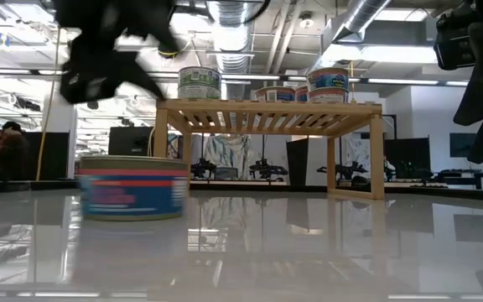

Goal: Stack canned seafood by type on shelf
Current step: Stack the blue-pink tuna can on top of the other blue-pink tuna can on the shelf

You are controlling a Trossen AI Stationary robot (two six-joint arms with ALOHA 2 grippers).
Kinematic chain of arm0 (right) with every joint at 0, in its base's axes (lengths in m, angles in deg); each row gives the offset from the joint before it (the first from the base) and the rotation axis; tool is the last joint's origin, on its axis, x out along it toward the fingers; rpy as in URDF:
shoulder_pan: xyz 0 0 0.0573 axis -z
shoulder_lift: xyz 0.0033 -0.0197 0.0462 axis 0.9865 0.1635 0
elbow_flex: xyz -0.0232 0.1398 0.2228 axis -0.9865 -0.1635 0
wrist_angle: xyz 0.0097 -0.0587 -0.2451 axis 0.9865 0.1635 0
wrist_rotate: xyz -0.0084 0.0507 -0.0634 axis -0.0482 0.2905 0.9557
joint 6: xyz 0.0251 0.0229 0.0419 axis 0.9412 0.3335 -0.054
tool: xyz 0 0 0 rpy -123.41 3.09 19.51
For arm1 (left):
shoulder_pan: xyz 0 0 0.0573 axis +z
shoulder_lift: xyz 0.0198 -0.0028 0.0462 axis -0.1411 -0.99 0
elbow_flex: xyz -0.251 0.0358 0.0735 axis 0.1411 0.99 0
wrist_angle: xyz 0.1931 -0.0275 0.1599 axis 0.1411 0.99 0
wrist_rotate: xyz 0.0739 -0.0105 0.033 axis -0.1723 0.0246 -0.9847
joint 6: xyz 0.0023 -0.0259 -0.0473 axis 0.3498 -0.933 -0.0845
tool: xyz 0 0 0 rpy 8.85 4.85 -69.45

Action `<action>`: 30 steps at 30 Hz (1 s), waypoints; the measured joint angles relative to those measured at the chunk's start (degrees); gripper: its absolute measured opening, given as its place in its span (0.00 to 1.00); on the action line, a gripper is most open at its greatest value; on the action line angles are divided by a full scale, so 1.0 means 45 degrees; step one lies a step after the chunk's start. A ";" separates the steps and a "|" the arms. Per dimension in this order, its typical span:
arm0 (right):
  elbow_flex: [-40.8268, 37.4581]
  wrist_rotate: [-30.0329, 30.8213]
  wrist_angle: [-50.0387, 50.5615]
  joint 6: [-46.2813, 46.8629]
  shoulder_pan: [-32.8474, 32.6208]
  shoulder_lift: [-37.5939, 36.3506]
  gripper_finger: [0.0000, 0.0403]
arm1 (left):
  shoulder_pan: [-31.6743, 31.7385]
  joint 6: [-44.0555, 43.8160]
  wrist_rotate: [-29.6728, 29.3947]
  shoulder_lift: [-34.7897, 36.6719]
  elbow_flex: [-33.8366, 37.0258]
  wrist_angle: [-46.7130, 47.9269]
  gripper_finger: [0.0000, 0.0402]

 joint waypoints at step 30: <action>0.4774 -0.0388 -0.4068 -0.0759 0.2456 0.6119 0.86 | -0.0882 -0.1933 -0.1954 0.1332 -0.0039 0.7759 0.41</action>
